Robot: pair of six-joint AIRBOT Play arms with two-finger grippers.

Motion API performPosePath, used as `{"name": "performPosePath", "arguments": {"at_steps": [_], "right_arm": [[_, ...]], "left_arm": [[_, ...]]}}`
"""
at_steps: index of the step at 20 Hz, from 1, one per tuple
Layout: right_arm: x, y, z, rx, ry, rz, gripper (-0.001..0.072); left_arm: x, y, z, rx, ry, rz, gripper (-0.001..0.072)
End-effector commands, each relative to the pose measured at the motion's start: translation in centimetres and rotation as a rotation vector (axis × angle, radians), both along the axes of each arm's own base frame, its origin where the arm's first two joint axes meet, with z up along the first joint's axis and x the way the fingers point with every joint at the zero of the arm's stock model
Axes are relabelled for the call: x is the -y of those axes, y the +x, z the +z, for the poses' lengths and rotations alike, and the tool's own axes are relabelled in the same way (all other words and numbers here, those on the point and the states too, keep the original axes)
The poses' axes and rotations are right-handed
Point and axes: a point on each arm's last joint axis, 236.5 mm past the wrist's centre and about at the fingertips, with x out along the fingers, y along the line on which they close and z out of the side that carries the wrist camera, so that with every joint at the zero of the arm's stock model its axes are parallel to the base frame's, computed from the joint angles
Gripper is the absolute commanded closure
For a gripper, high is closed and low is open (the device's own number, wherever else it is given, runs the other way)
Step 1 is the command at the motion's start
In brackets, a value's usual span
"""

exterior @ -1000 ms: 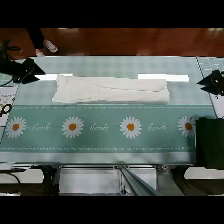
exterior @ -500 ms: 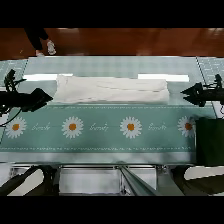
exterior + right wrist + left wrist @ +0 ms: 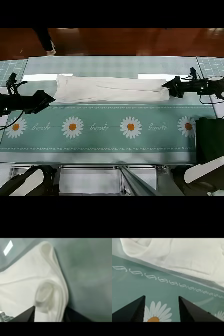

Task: Fold the shirts.

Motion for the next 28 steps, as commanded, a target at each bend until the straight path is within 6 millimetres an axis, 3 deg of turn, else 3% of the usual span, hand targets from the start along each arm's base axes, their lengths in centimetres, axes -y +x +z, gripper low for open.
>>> {"name": "performPosePath", "arguments": {"at_steps": [1,2,3,4,5,8,10,13,15,18,21,23,28], "right_arm": [[-2.6,2.2,0.1,0.015,-0.004,0.017,0.0296],[-3.0,2.8,0.2,0.027,-0.016,0.012,0.0325],[-3.4,3.1,0.5,0.039,-0.021,0.02,0.0436],[-3.9,3.1,1.0,0.058,-0.022,0.051,0.0598],[-4.3,3.0,1.8,0.094,-0.02,0.102,0.069],[-3.6,2.2,5.2,0.138,-0.042,0.147,0.0691],[-1.8,0.8,7.5,0.155,-0.142,0.183,0.0691],[0.9,-2.7,10.5,0.141,-0.292,0.228,0.0691],[1.5,-4.6,12.6,0.16,-0.31,0.2,0.0691],[2.0,-7.1,15.6,0.21,-0.343,0.159,0.0691],[1.5,-9.8,18.7,0.271,-0.376,0.143,0.0691],[0.6,-11.5,20.7,0.311,-0.391,0.147,0.0691],[-1.0,-14.7,23.2,0.366,-0.412,0.156,0.0691]], "left_arm": [[0.0,0.0,0.0,0.001,-0.001,0.001,0.0199],[0.0,0.0,0.0,0.002,-0.001,0.001,0.0199],[0.0,0.0,0.0,0.002,-0.001,0.001,0.0199],[0.0,0.0,0.0,0.002,-0.001,0.001,0.0199],[0.0,0.0,0.1,0.003,-0.001,0.001,0.0199],[0.6,0.3,0.8,0.026,-0.02,-0.02,0.022],[2.9,0.9,2.2,0.108,-0.067,-0.119,0.0676],[8.2,2.7,5.4,0.263,-0.152,-0.224,0.0691],[12.4,4.0,6.9,0.33,-0.141,-0.308,0.0692],[20.4,5.8,7.8,0.365,-0.092,-0.475,0.0692],[27.9,7.0,5.6,0.285,0.01,-0.625,0.0692],[33.0,6.7,4.0,0.221,0.054,-0.739,0.0692],[42.8,2.7,-0.7,0.058,0.057,-0.934,0.0692]]}}
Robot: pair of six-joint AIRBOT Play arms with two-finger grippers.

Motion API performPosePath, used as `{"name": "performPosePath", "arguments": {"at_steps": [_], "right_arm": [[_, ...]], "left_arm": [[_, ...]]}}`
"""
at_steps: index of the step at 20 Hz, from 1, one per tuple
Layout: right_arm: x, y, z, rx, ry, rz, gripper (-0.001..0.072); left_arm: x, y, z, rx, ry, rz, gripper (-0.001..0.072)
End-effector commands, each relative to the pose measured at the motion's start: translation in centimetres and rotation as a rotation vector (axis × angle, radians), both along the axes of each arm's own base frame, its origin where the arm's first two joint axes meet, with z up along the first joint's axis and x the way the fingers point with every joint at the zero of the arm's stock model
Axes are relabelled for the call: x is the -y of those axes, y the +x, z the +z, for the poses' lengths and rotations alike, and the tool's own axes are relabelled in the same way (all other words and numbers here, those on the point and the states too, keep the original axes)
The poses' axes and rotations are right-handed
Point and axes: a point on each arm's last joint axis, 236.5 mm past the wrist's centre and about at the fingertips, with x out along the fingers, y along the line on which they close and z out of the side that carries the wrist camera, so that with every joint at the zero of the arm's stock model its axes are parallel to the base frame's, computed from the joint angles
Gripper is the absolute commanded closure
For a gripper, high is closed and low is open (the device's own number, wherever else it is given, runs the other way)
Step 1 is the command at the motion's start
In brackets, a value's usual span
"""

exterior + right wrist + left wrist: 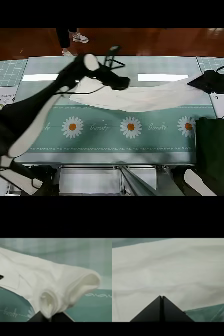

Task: Fold the shirts.

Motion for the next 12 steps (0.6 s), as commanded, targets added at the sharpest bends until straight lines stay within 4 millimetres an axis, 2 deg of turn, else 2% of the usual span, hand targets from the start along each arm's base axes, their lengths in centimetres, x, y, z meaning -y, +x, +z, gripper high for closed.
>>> {"name": "performPosePath", "arguments": {"at_steps": [1,4,7,8,10,12], "right_arm": [[-1.1,-2.1,1.7,0.035,-0.009,0.015,0.0691],[-1.9,-2.4,2.2,0.04,0.019,0.031,0.0691],[-2.3,-2.4,2.6,0.049,0.04,0.035,0.0691],[-2.3,-2.4,2.6,0.048,0.04,0.036,0.0691],[-2.3,-2.3,2.6,0.045,0.045,0.029,0.0691],[-2.3,-2.3,2.6,0.041,0.053,0.022,0.0691]], "left_arm": [[6.4,-4.0,-4.2,-0.102,0.084,-0.117,0.0692],[10.1,-7.6,-6.1,-0.18,0.05,-0.173,0.0692],[12.3,-10.2,-6.6,-0.268,-0.011,-0.201,0.0691],[12.4,-10.3,-6.4,-0.274,-0.022,-0.205,0.0691],[11.5,-9.0,-5.3,-0.269,-0.041,-0.198,0.0691],[8.3,-6.1,-3.2,-0.255,-0.045,-0.181,0.0691]]}}
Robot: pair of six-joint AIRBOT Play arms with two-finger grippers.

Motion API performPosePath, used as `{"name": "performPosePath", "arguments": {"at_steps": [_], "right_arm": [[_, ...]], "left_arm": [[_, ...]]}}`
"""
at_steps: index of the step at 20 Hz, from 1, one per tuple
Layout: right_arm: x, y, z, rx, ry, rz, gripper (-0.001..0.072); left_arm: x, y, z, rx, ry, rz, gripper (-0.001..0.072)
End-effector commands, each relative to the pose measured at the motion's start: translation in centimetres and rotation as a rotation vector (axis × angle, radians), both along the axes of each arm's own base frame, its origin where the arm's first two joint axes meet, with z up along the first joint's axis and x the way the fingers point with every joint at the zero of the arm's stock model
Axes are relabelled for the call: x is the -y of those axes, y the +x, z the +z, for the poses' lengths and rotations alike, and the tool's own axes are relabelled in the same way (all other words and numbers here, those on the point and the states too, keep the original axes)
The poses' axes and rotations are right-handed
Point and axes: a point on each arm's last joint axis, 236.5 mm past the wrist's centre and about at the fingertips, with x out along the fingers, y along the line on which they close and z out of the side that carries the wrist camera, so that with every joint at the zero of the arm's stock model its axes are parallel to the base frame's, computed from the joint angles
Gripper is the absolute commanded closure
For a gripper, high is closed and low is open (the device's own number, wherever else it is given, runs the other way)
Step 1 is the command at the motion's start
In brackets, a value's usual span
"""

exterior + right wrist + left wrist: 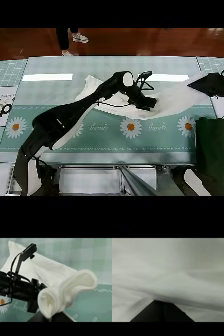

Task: Fold the shirts.

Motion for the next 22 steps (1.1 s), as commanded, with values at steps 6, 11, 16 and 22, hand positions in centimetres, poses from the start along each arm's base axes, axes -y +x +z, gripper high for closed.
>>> {"name": "performPosePath", "arguments": {"at_steps": [6,11,16,22], "right_arm": [[-10.1,3.7,0.8,0.066,0.149,0.135,0.0691],[-23.0,8.8,-1.1,0.059,0.253,0.286,0.0691],[-32.9,11.5,-5.5,-0.038,0.344,0.387,0.0691],[-36.3,13.2,-9.9,-0.107,0.358,0.384,0.0691]], "left_arm": [[-22.4,10.3,9.5,0.139,0.107,0.244,0.069],[-34.9,7.2,13.2,0.264,0.106,0.492,0.069],[-39.9,1.9,12.5,0.31,0.12,0.641,0.069],[-39.7,-0.6,9.9,0.258,0.12,0.654,0.069]]}}
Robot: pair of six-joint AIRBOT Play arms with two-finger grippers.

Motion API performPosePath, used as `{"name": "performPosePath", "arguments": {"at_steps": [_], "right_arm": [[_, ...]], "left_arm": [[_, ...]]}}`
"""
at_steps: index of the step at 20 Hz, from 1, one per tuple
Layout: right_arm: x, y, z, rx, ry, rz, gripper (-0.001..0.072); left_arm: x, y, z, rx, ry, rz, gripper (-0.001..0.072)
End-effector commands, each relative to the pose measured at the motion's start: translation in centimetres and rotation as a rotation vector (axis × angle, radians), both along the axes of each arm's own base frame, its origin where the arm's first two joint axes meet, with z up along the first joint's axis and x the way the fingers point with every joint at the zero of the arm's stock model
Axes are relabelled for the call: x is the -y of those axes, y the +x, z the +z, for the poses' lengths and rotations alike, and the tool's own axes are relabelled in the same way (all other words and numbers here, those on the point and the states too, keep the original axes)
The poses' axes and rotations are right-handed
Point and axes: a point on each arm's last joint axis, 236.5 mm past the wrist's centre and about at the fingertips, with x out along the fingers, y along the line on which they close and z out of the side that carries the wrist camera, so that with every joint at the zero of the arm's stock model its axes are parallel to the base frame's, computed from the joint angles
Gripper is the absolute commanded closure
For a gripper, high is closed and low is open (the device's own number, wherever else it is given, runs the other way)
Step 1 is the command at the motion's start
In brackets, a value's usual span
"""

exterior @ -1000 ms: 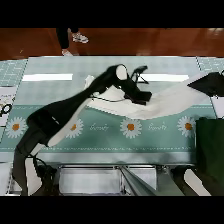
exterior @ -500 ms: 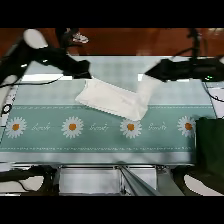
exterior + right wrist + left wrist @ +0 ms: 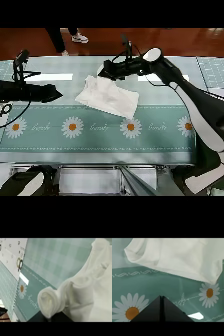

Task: Fold the shirts.

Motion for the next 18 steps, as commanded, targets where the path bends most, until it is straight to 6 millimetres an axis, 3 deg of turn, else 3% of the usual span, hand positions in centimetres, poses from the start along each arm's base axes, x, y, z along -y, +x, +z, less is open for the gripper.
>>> {"name": "performPosePath", "arguments": {"at_steps": [1,4,7,8,10,13,15,17,18], "right_arm": [[-2.0,0.8,-2.3,-0.052,0.026,-0.009,0.0691],[-2.3,1.5,-3.9,-0.074,0.03,-0.036,0.0691],[-3.2,3.0,-3.9,-0.06,0.065,-0.11,0.0677],[-3.6,3.0,-3.8,-0.061,0.076,-0.118,0.0583],[-4.5,2.1,-3.8,-0.061,0.072,-0.095,0.0308],[-4.2,-0.5,-3.3,-0.12,0.074,0.013,0.0299],[-1.8,-1.7,-1.5,-0.157,0.073,0.079,0.0306],[3.7,-1.9,1.5,-0.124,0.02,0.119,0.0306],[7.8,-1.9,3.0,-0.091,-0.049,0.113,0.0306]], "left_arm": [[-0.2,-0.9,-1.3,-0.007,-0.007,0.022,0.069],[-0.2,-0.6,-1.6,-0.001,-0.019,0.039,0.069],[0.3,-0.2,-1.7,0.006,-0.055,0.06,0.069],[0.4,-0.2,-1.8,0.007,-0.055,0.058,0.069],[0.6,-0.2,-2.0,0.006,-0.056,0.055,0.069],[0.1,0.3,-1.8,0.024,-0.054,0.075,0.069],[-1.4,1.2,-1.0,0.045,-0.052,0.12,0.069],[-3.8,2.1,1.0,0.08,-0.05,0.176,0.069],[-5.3,2.5,2.6,0.097,-0.047,0.204,0.069]]}}
